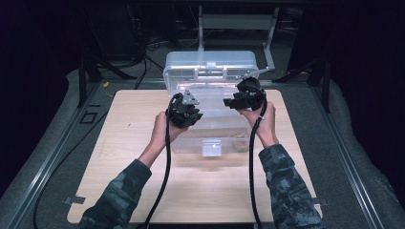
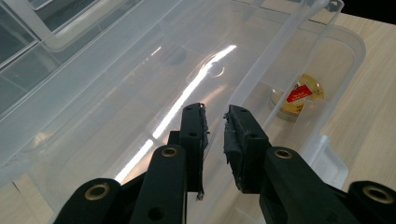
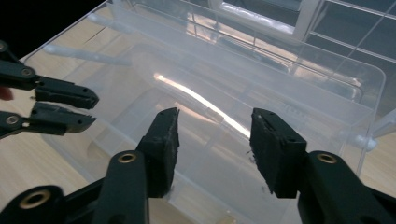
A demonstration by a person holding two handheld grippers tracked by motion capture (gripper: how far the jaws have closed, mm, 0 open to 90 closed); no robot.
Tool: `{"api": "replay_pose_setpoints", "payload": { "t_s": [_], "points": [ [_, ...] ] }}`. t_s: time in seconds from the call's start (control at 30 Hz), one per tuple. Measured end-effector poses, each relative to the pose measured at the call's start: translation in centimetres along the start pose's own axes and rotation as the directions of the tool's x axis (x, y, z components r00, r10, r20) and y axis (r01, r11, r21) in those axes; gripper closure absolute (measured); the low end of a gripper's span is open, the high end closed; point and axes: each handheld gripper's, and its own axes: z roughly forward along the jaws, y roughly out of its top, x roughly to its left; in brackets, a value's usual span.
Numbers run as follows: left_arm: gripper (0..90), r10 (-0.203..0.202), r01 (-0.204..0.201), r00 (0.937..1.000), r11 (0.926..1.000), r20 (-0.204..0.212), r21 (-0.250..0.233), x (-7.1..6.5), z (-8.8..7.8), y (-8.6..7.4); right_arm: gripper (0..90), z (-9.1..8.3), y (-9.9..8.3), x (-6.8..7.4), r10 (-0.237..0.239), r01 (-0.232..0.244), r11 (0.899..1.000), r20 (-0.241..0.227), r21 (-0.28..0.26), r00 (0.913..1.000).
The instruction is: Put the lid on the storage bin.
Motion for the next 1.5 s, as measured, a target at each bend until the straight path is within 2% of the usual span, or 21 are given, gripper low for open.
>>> {"api": "replay_pose_setpoints", "payload": {
  "t_s": [0.07,0.13,0.17,0.23,0.37,0.43,0.47,0.5,0.6,0.67,0.7,0.8,0.87,0.93,0.97,1.03,1.07,1.1,1.17,1.37,1.5],
  "points": [
    [76.4,-0.008,0.008,0.9999,1.0,0.014,0.005,0.0,0.0,-0.1,52.4,0.4,0.1,-0.1,-0.003,0.003,1.0,0.022,0.002,0.9997],
    [76.3,-0.009,0.009,0.9998,0.9999,0.019,0.006,0.0,0.0,-0.1,53.7,1.0,0.4,-0.2,-0.007,0.007,1.0,0.021,-0.003,0.9998],
    [76.3,-0.014,0.014,0.9997,0.9999,0.022,0.008,-0.1,0.0,-0.2,55.1,1.3,0.7,-0.2,-0.005,0.006,1.0,0.04,-0.005,0.9992],
    [76.2,-0.014,0.014,0.9996,0.9999,0.024,0.006,-0.2,0.0,-0.4,57.1,1.9,1.2,-0.6,0.014,-0.014,1.0,0.031,-0.01,0.9994],
    [75.8,-0.016,0.015,0.9994,0.9999,0.032,0.005,-0.4,-0.1,-0.7,63.8,2.3,1.6,-1.1,0.05,-0.048,0.998,0.051,-0.043,0.9974],
    [75.2,-0.064,0.065,0.9965,0.9974,0.055,-0.03,-0.1,-0.3,-1.0,67.2,2.2,1.5,-1.4,0.083,-0.08,0.995,0.057,-0.065,0.9949],
    [75.9,-0.071,0.073,0.9954,0.997,0.064,-0.026,0.1,-0.5,-1.1,67.8,2.1,1.4,-1.6,0.088,-0.085,0.994,0.034,-0.071,0.9955],
    [76.5,-0.085,0.088,0.993,0.9957,0.082,-0.029,0.2,-0.5,-1.3,70.1,2.1,1.3,-1.6,0.094,-0.089,0.993,0.059,-0.076,0.9938],
    [76.7,-0.094,0.098,0.9914,0.9946,0.09,-0.034,0.2,-0.6,-1.8,75.3,2.0,0.8,-1.8,0.107,-0.102,0.992,0.069,-0.072,0.9919],
    [76.8,-0.099,0.102,0.9907,0.9943,0.093,-0.03,0.0,-0.6,-2.0,77.4,2.1,0.2,-1.8,0.127,-0.123,0.99,0.058,-0.066,0.9902],
    [76.8,-0.097,0.1,0.9911,0.9946,0.091,-0.028,0.0,-0.7,-2.1,78.3,2.2,-0.1,-1.6,0.124,-0.12,0.991,0.07,-0.06,0.9897],
    [75.8,-0.07,0.07,0.9958,0.9976,0.059,0.003,-0.3,-1.0,-2.3,80.4,2.2,-0.7,-1.3,0.114,-0.11,0.993,0.078,-0.051,0.9904],
    [72.8,-0.039,0.038,0.9988,0.9989,0.029,0.029,-0.6,-1.5,-2.5,81.3,2.1,-1.3,-1.1,0.114,-0.111,0.993,0.072,-0.049,0.9909],
    [66.6,-0.039,0.038,0.9991,0.9983,0.018,0.044,-0.7,-2.1,-2.8,82.8,2.0,-1.7,-0.8,0.104,-0.1,0.994,0.095,-0.047,0.99],
    [62.4,-0.034,0.034,0.9994,0.9983,0.009,0.049,-0.7,-2.3,-3.0,83.8,2.0,-1.9,-0.7,0.097,-0.094,0.995,0.084,-0.046,0.9917],
    [51.3,-0.044,0.044,0.999,0.9975,-0.001,0.056,-0.6,-3.4,-4.1,85.4,2.0,-2.5,-0.4,0.093,-0.088,0.995,0.109,-0.046,0.9898],
    [45.5,-0.05,0.05,0.9988,0.9973,-0.002,0.054,-0.5,-3.8,-4.5,86.4,2.0,-2.7,-0.5,0.092,-0.088,0.995,0.08,-0.05,0.9925],
    [44.0,-0.063,0.062,0.9979,0.9966,0.012,0.053,-0.3,-4.2,-5.0,86.7,2.0,-2.9,-0.4,0.095,-0.09,0.995,0.096,-0.049,0.9909],
    [37.4,-0.08,0.08,0.9967,0.9952,0.009,0.057,-0.1,-4.8,-5.9,86.7,2.0,-3.1,-0.3,0.094,-0.088,0.995,0.096,-0.056,0.991],
    [27.7,-0.108,0.108,0.994,0.9925,-0.019,0.056,-0.3,-6.2,-9.0,87.1,1.8,-3.7,0.0,0.088,-0.083,0.994,0.092,-0.065,0.9919],
    [21.5,-0.154,0.157,0.9865,0.9859,-0.057,0.058,0.4,-7.1,-10.9,87.9,1.1,-3.9,0.5,0.078,-0.071,0.995,0.095,-0.075,0.9924]
  ]
}}
